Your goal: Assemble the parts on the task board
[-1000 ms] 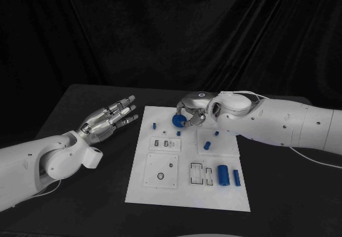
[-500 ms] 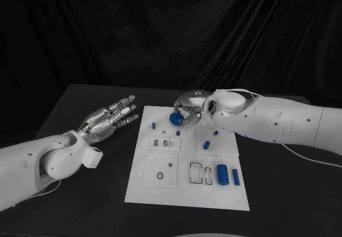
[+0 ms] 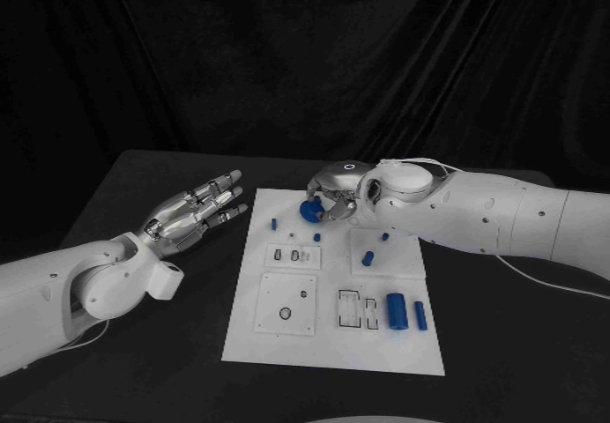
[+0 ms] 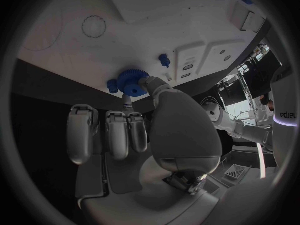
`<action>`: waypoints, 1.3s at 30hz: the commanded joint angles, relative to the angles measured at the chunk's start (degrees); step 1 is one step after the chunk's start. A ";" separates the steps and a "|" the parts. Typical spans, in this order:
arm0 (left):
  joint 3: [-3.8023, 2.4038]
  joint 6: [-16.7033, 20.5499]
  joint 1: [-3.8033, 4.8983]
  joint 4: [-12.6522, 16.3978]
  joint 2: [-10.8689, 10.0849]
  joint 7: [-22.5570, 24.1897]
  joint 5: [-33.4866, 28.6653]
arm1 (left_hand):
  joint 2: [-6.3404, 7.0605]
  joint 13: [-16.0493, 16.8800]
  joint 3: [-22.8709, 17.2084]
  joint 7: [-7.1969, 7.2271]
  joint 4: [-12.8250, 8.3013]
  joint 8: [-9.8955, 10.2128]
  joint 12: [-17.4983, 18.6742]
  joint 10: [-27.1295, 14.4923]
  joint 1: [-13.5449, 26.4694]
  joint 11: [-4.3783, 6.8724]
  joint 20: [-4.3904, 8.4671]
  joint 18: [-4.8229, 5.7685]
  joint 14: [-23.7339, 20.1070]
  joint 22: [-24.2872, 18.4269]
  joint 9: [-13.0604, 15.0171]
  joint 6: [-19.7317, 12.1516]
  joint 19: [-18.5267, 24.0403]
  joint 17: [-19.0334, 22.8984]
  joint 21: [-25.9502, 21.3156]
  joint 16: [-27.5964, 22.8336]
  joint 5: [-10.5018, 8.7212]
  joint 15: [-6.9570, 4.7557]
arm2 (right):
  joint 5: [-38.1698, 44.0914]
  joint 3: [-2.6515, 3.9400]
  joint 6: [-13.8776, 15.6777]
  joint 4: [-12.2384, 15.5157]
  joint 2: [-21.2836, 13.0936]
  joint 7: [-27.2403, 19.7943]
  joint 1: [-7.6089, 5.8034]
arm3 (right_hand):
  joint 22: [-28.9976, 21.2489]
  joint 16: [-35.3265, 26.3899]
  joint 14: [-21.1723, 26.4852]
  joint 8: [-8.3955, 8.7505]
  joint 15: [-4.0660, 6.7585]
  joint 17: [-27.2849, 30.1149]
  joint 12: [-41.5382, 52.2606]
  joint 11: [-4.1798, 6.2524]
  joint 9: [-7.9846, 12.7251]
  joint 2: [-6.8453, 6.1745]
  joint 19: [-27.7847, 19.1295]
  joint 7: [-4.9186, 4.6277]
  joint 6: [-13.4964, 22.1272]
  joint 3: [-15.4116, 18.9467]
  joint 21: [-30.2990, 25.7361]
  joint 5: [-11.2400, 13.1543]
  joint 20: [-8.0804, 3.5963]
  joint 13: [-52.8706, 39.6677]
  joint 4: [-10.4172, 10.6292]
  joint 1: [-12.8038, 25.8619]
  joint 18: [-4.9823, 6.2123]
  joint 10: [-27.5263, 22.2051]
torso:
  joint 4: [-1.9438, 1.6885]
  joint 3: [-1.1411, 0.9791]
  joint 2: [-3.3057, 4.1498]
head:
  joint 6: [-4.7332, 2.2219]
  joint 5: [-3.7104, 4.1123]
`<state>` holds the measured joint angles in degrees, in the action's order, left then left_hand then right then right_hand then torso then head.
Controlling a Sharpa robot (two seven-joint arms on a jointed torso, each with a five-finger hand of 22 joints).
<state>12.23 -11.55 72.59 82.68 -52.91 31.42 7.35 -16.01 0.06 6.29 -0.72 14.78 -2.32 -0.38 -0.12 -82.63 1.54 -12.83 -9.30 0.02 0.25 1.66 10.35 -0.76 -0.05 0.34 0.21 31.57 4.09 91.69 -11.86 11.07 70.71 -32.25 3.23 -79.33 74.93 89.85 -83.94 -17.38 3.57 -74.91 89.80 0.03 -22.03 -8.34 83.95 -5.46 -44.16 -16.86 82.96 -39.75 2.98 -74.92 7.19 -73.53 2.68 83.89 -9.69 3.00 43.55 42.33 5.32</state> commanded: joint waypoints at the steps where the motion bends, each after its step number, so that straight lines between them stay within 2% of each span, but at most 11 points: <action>1: -0.05 -0.78 -0.06 0.13 0.10 0.41 -0.02 | -0.30 -0.06 -0.38 -0.44 0.05 -0.20 0.38 0.12 0.28 -0.47 -0.36 -1.01 -0.02 0.07 0.03 0.04 0.12 0.05 0.16 -0.21 0.27 0.47 | 0.13 0.00 -1.25 -0.21 0.16 -0.22 0.21 | 11.03 0.15 -6.06 0.50 -0.49 -15.09 0.20 -0.41 -0.72 -0.26 1.21 -0.12 0.62 -0.26 -0.21 0.56 0.28 -15.08 0.00 0.50 -0.50 6.11 | -0.01 0.01 0.02 | 0.03 0.05; 13: -0.05 -0.82 -0.06 0.08 0.13 0.26 -0.02 | -0.29 -0.06 -0.42 -0.52 0.06 -0.22 0.38 0.12 0.29 -0.54 -0.37 -1.00 -0.02 0.07 0.04 0.08 0.12 0.05 0.16 -0.21 0.27 0.46 | 0.13 0.00 -1.35 0.62 -0.18 -0.72 0.28 | 11.03 0.15 -6.06 2.40 -0.41 -15.09 0.20 -0.29 0.87 -0.35 1.12 0.09 2.06 -0.34 -0.44 2.71 0.25 -15.08 -0.35 1.08 -0.45 6.11 | -0.01 0.02 -0.02 | 0.00 0.04; 18: -0.05 -0.88 -0.06 -0.04 0.22 0.24 -0.02 | -0.27 -0.06 -0.45 -0.57 0.05 -0.21 0.38 0.12 0.31 -0.59 -0.38 -1.00 -0.02 0.07 0.03 0.02 0.13 0.05 0.15 -0.21 0.27 0.46 | 0.13 -0.01 -1.71 0.95 -0.50 -0.36 0.33 | 11.05 0.15 -6.06 4.55 -0.17 -15.09 0.20 0.02 2.65 -0.20 1.08 0.42 4.77 -0.32 -0.60 4.44 0.05 -15.08 -1.07 1.02 -0.42 6.11 | -0.02 0.01 -0.01 | -0.01 0.05; 21: -0.05 -0.91 -0.06 -0.10 0.28 0.24 -0.02 | -0.27 -0.06 -0.45 -0.57 0.05 -0.21 0.38 0.12 0.31 -0.59 -0.38 -1.00 -0.02 0.07 0.03 0.02 0.13 0.05 0.15 -0.21 0.27 0.46 | 0.13 -0.01 -1.44 0.95 -0.70 -0.31 0.34 | 10.97 0.15 -6.06 7.39 0.20 -15.09 0.20 0.44 4.85 0.04 0.93 0.92 8.29 0.11 -0.96 7.67 -0.23 -15.08 -1.79 0.98 -0.34 6.11 | -0.01 0.00 -0.03 | 0.04 0.11; 23: -0.05 -0.94 -0.06 -0.13 0.30 0.22 -0.02 | -0.27 -0.06 -0.45 -0.57 0.05 -0.21 0.38 0.12 0.31 -0.59 -0.38 -1.00 -0.02 0.07 0.03 0.02 0.13 0.05 0.15 -0.21 0.27 0.46 | 0.13 -0.01 -0.99 0.94 -0.89 -0.33 0.35 | 10.84 0.15 -6.06 10.34 0.66 -15.09 0.20 0.98 8.63 0.33 0.75 1.54 14.78 0.88 -1.40 11.46 -0.65 -15.08 -2.23 1.03 -0.24 6.11 | -0.03 0.00 -0.03 | 0.05 0.10; 24: -0.05 -0.96 -0.06 -0.15 0.31 0.20 -0.02 | -0.27 -0.06 -0.45 -0.57 0.05 -0.21 0.38 0.12 0.31 -0.59 -0.38 -1.00 -0.02 0.07 0.03 0.02 0.13 0.05 0.15 -0.21 0.27 0.46 | 0.13 -0.01 -0.79 0.94 -0.98 -0.33 0.35 | 10.72 0.15 -6.06 11.79 1.05 -15.09 0.20 1.39 10.75 0.54 0.59 1.99 18.47 1.59 -1.77 14.36 -0.99 -15.08 -2.34 1.10 -0.16 6.11 | -0.02 0.00 -0.02 | 0.05 0.03; 25: -0.05 -0.98 -0.06 -0.17 0.31 0.17 -0.02 | -0.27 -0.06 -0.45 -0.57 0.05 -0.21 0.38 0.12 0.31 -0.59 -0.38 -1.00 -0.02 0.07 0.03 0.02 0.13 0.05 0.15 -0.21 0.27 0.46 | 0.13 -0.01 -0.68 0.92 -1.05 -0.33 0.35 | 10.65 0.15 -6.06 12.37 1.22 -15.09 0.20 1.60 11.60 0.68 0.51 2.18 19.85 2.16 -1.96 17.21 -1.20 -15.08 -2.23 1.21 -0.11 6.11 | -0.01 -0.01 -0.02 | 0.07 -0.01; 26: -0.05 -1.00 -0.06 -0.19 0.30 0.14 -0.02 | -0.27 -0.06 -0.48 -0.59 0.05 -0.20 0.38 0.12 0.32 -0.61 -0.38 -1.00 -0.02 0.07 0.02 -0.03 0.12 0.05 0.16 -0.21 0.27 0.46 | 0.13 -0.01 -0.55 0.90 -1.13 -0.33 0.35 | 10.59 0.15 -6.06 12.91 1.44 -15.09 0.20 1.82 12.49 0.87 0.45 2.37 20.90 3.30 -2.18 21.77 -1.42 -15.08 -1.80 1.54 -0.09 6.11 | -0.01 -0.01 -0.02 | 0.07 -0.01; 28: -0.05 -1.02 -0.07 -0.21 0.29 0.08 -0.02 | -0.27 -0.06 -0.48 -0.59 0.05 -0.20 0.38 0.12 0.32 -0.61 -0.38 -1.00 -0.02 0.07 0.02 -0.03 0.12 0.05 0.16 -0.21 0.27 0.46 | 0.13 -0.01 -0.19 0.86 -1.28 -0.35 0.35 | 10.48 0.15 -6.06 13.21 1.58 -15.09 0.20 1.92 13.26 1.23 0.33 2.45 20.93 4.56 -2.59 24.01 -1.57 -15.08 -1.41 1.25 -0.02 6.11 | -0.01 -0.01 -0.02 | 0.07 -0.01; 33: -0.05 -1.10 -0.09 -0.26 0.29 0.00 -0.02 | -0.27 -0.06 -0.50 -0.61 0.04 -0.20 0.38 0.12 0.32 -0.63 -0.39 -1.00 -0.02 0.07 0.02 -0.05 0.13 0.05 0.15 -0.21 0.27 0.46 | 0.13 -0.01 0.96 0.88 -1.82 -0.59 0.35 | 10.49 0.15 -6.06 13.24 1.60 -15.09 0.20 1.90 13.86 1.59 0.36 2.36 19.62 6.38 -2.83 27.14 -1.63 -15.08 -0.06 1.33 0.00 6.11 | -0.02 -0.01 -0.05 | 0.00 -0.03; 39: -0.05 -1.19 -0.11 -0.35 0.37 -0.03 -0.02 | -0.27 -0.06 -0.53 -0.63 0.03 -0.20 0.38 0.12 0.32 -0.65 -0.39 -1.00 -0.02 0.07 0.02 -0.04 0.13 0.05 0.15 -0.21 0.28 0.46 | 0.13 -0.01 0.11 0.70 -2.25 -0.58 0.36 | 10.46 0.15 -6.06 13.29 1.57 -15.09 0.20 1.88 14.19 2.24 0.29 2.35 19.37 6.84 -3.05 27.53 -1.61 -15.08 0.79 1.84 0.04 6.11 | -0.02 -0.04 -0.02 | -0.07 0.11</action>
<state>12.23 -11.92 72.57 82.27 -52.68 30.87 7.35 -16.01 0.09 5.97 -1.14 14.77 -2.32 -0.38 0.09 -82.63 1.34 -12.82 -9.30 0.02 0.25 1.66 10.35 -0.76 -0.10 0.34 0.21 31.57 4.09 91.68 -11.89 10.78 71.39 -34.40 2.85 -79.12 74.91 89.85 -83.99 -4.31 4.96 -74.91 89.80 1.79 -7.91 -6.52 84.04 -3.16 -24.48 -10.14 80.25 -12.37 1.63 -74.91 7.71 -71.54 2.67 84.01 -9.71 2.99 43.52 42.27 5.33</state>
